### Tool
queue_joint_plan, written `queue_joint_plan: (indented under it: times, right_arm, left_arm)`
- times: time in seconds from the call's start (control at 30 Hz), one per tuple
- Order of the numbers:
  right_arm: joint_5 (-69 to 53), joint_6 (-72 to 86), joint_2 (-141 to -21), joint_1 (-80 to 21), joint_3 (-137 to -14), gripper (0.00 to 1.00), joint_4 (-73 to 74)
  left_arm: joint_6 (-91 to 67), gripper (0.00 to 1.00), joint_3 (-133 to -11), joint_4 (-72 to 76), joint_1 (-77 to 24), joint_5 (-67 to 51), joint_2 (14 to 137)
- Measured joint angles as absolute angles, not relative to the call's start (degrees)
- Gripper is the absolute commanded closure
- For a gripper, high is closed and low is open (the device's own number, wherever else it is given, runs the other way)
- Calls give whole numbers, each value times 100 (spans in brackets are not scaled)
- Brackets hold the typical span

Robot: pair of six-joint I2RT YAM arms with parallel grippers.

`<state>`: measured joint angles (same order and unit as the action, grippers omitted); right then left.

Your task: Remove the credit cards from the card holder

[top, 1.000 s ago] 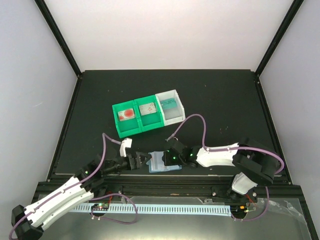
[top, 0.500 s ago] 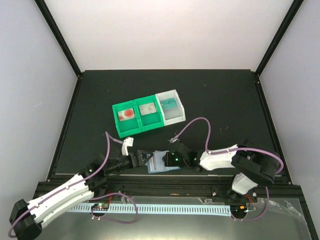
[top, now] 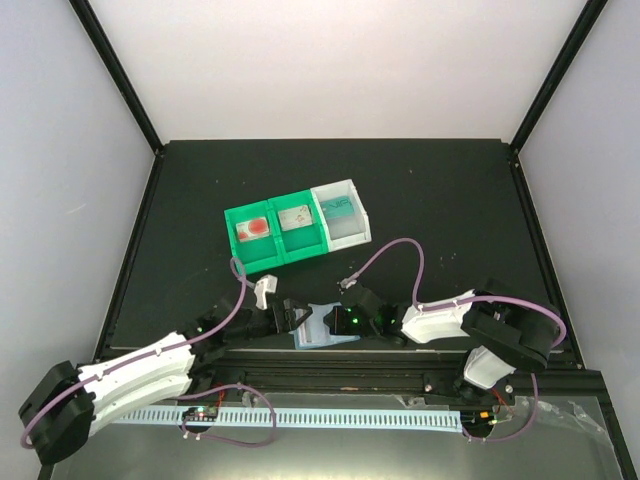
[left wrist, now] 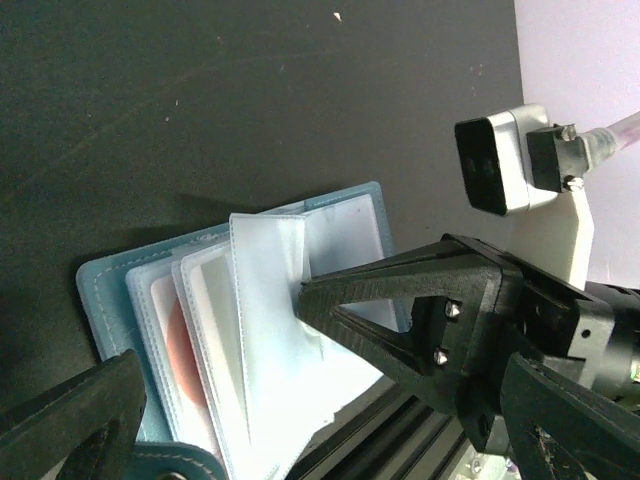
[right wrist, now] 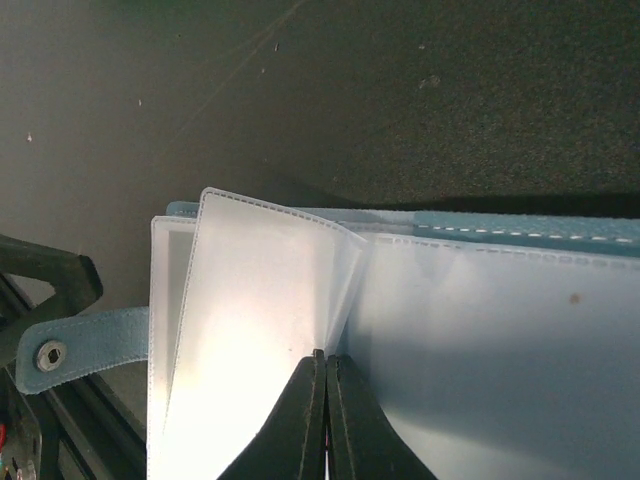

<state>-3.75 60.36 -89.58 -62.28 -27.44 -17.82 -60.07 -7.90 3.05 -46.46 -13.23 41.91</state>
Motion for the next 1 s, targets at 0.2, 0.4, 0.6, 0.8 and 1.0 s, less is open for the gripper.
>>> queue_joint_plan:
  times: [0.2,0.4,0.6,0.8,1.0]
  right_arm:
    - [-397,6055,-8958,-6228,-2744,96,-1789]
    - [-408,6060,-8958,-6228,-2744,96,-1789]
    - [-405,6069,-8941,-6228,-2711,96,-1813]
    - [-405,6084,-8910,-6228,-2687,96,-1813]
    - [-403,6130,-8908,-6228,-2683,96,-1815]
  left_arm:
    - [-5896,1,-939,519,-4606,-1439,4665]
    - [-5863,1,-1057,580,-4582,-1573,4672]
    - [-5878,1,-1203,611,-4582,-1658,4482]
    - [-5942,1,-1205,749,-4582,-1791,4637]
    - [-5940,1,-1205,943,-4582,-1848,5312]
